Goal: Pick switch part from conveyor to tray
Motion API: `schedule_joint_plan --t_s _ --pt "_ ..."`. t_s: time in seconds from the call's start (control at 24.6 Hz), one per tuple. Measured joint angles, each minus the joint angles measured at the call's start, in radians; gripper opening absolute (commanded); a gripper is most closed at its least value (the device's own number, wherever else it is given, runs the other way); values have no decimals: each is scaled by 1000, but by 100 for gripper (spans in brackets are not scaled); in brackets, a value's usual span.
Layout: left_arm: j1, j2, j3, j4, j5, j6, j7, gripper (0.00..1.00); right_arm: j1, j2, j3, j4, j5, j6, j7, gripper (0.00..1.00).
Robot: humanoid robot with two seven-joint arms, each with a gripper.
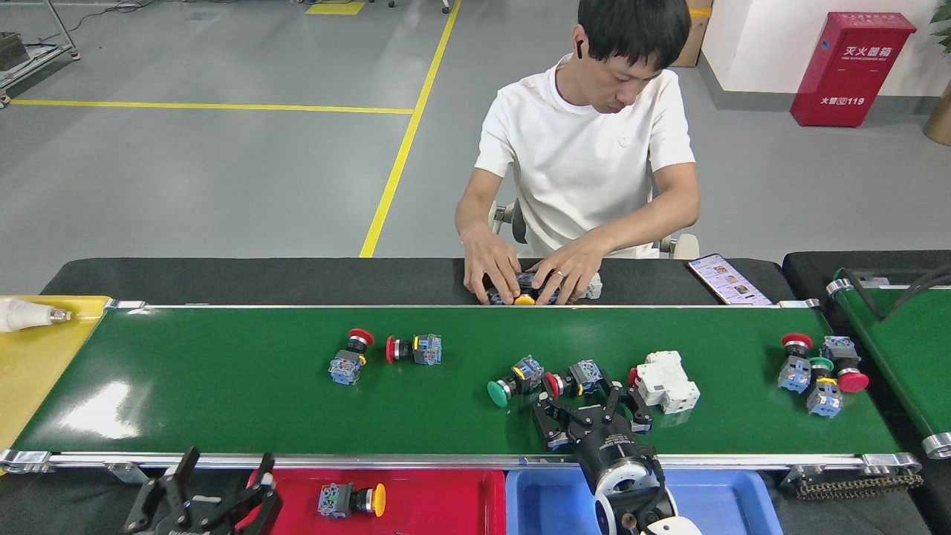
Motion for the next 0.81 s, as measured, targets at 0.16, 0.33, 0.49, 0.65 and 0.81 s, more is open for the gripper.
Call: schedule_joint_plan --t_s 0.16,0.33,0.49,0.65,0.81 --pt "-120 0 -69 155 -24 75 -3 100 22 -13 -3 -78 -38 -68 3 46" --pt "-215 0 -76 270 -43 97 -4 100 187 -136 -7 -293 -163 -272 19 48" --pt "-298 0 -77 363 -59 107 -4 100 302 -204 -7 -382 -252 -591 25 51" --pt "-423 8 -106 507 -63 121 -5 87 299 -83 32 -343 -231 -713 53 97" --pt "-525 50 -126 654 -67 135 7 48 276 12 45 -289 -184 -733 98 97"
